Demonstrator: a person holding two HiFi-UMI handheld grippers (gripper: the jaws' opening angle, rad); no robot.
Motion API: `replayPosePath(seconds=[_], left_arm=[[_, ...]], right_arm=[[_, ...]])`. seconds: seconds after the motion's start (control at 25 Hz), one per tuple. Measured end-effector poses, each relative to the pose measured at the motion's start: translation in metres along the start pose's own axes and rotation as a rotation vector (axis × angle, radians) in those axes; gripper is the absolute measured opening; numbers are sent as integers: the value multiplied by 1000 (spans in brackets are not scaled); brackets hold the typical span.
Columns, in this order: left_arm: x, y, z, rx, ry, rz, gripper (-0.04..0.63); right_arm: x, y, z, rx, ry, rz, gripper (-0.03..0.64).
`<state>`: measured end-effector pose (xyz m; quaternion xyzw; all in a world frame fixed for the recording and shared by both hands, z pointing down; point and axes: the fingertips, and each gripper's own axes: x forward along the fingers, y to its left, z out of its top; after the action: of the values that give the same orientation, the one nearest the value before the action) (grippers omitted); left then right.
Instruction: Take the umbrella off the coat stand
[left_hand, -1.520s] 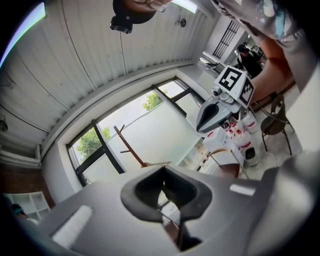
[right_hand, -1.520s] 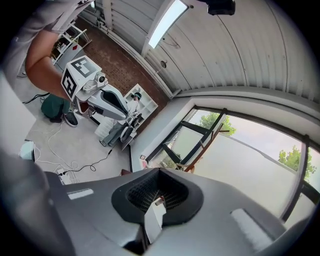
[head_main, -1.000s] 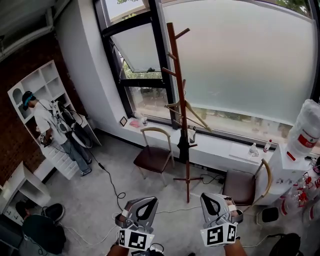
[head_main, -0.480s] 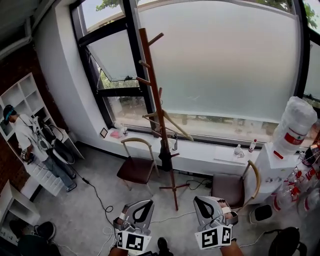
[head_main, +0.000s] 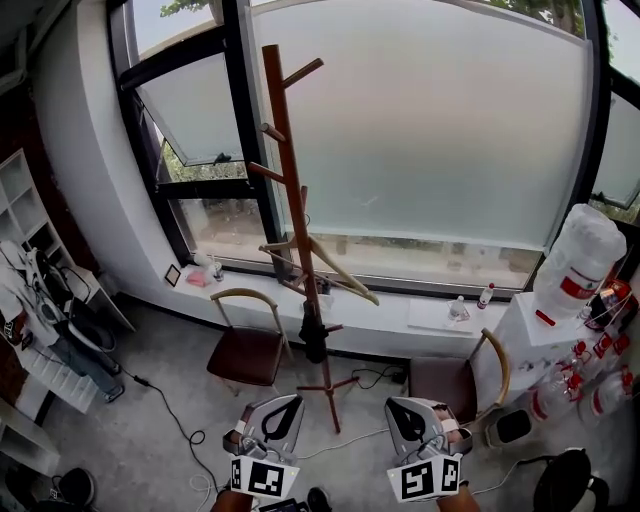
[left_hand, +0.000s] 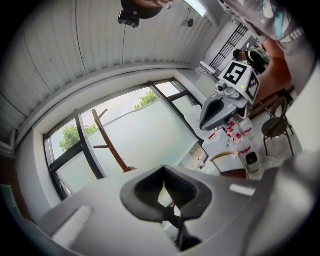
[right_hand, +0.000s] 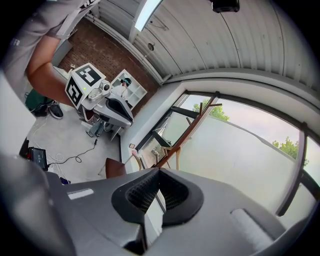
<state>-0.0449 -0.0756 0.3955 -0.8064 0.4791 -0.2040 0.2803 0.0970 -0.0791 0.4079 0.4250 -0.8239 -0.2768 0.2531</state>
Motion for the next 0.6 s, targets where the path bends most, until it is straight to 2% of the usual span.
replayPosePath(seconds=[0.28,0.6], left_arm=[[39,43,-39,-19,-36,-45,2],[61,81,-76,-28,-75,-65,2]], right_arm=[[60,-6,8,2,52,-35,3],[118,-5,20,-5,76,-66,3]])
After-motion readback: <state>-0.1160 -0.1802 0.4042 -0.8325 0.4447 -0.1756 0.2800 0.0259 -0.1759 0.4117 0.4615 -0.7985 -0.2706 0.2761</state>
